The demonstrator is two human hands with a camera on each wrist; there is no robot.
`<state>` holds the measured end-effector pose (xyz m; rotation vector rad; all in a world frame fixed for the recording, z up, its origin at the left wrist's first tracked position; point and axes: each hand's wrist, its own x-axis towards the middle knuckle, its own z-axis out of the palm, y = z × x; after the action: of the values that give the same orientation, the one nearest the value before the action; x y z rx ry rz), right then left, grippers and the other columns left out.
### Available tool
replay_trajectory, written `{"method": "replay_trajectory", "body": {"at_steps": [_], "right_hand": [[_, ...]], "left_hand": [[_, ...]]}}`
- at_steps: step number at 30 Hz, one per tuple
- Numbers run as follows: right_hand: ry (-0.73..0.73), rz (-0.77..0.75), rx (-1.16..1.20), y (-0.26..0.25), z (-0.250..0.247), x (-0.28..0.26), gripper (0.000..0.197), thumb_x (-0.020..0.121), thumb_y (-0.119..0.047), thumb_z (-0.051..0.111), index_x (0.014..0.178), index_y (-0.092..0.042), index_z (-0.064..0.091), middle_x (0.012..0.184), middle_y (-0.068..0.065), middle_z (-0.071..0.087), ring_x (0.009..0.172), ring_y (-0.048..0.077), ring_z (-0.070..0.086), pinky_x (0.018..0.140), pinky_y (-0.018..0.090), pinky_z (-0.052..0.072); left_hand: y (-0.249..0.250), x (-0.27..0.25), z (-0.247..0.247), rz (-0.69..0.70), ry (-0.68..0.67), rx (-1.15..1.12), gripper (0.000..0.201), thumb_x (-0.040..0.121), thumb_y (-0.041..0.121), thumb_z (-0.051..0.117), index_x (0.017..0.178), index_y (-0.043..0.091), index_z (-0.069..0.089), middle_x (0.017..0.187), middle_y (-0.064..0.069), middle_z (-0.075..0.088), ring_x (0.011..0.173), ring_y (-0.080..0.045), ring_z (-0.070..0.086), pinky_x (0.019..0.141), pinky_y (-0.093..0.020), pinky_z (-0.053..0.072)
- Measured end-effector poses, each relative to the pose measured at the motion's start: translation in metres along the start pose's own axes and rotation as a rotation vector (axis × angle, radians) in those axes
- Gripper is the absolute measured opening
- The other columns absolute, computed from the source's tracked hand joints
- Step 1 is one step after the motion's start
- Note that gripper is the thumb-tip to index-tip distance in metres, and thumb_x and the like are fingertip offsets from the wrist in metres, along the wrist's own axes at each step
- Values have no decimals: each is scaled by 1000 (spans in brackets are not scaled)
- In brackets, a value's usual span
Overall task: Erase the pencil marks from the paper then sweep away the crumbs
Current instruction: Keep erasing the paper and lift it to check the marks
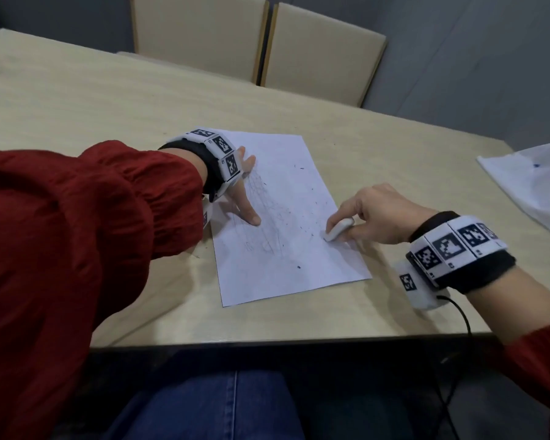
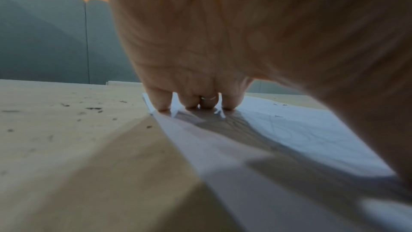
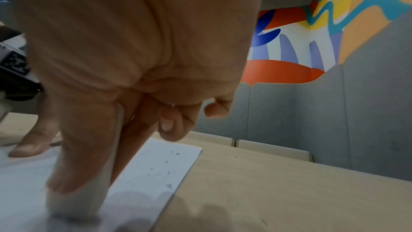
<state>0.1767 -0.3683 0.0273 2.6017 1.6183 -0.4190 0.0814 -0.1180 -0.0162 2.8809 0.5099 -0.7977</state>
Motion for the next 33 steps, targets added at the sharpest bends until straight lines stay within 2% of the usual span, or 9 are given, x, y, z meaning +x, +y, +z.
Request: {"method": "replay_trajectory", "body": {"at_steps": [3,7,10,13,17,20,25,28,33], "right_hand": [[-92,5,-22,-3,-10,12,16,78,-29,73,88,-41,72,53,-32,54,59,5,44,61,17,29],[93,49,124,4,-15,48,13,81,-19,72,90,-29,73,60,-21,55,67,10,50,63,23,37],[178,89,180,11,-10,73,15,79,-15,73,89,-27,73,69,-22,56,69,10,53,69,23,40],[241,141,199,12,-4,94,12,73,-22,78,79,-30,72,66,-23,58,65,9,56,68,24,45],[171,124,156,3,-14,108,13,72,-22,79,81,-29,72,72,-12,63,76,15,59,72,27,51],[114,101,112,1,-26,115,17,77,-21,76,94,-24,74,78,-5,63,78,15,55,71,26,46],[220,138,177,-5,-30,140,15,77,-18,74,91,-23,75,86,-2,67,79,16,56,70,25,43],[227,132,104,-17,-28,158,10,77,-20,70,82,-27,73,90,-2,71,85,22,63,77,32,51],[254,96,-124,-22,-29,164,25,75,-18,53,85,-27,75,91,-5,73,90,24,62,80,32,32]], "left_hand": [[3,-3,0,-7,17,23,161,26,85,54,152,16,-18,159,-12,-22,149,-33,-8,119,-53,10],[3,-7,1,-27,47,45,149,44,82,63,154,16,-14,161,-11,-17,149,-30,-3,119,-52,14],[2,-10,-2,-45,42,53,131,53,83,62,154,15,13,159,-12,13,139,-29,30,110,-42,33],[-2,-8,-11,-42,36,125,80,62,85,54,99,15,56,96,-9,56,75,-19,49,66,-29,39],[-9,9,-23,-63,150,198,78,55,94,49,60,16,55,60,1,57,61,-22,56,74,-33,54],[8,16,-23,-38,142,143,84,64,89,50,95,12,67,94,-7,68,87,-26,64,85,-36,51],[23,32,-16,-20,167,45,131,49,97,48,147,12,28,153,-15,27,132,-34,39,106,-48,37],[28,37,-13,-38,129,24,142,50,95,52,155,18,-5,162,-12,-6,148,-35,10,116,-56,18],[30,41,-7,-4,148,-27,136,63,82,63,153,15,-15,162,-8,-15,149,-31,-6,118,-52,4]]}}
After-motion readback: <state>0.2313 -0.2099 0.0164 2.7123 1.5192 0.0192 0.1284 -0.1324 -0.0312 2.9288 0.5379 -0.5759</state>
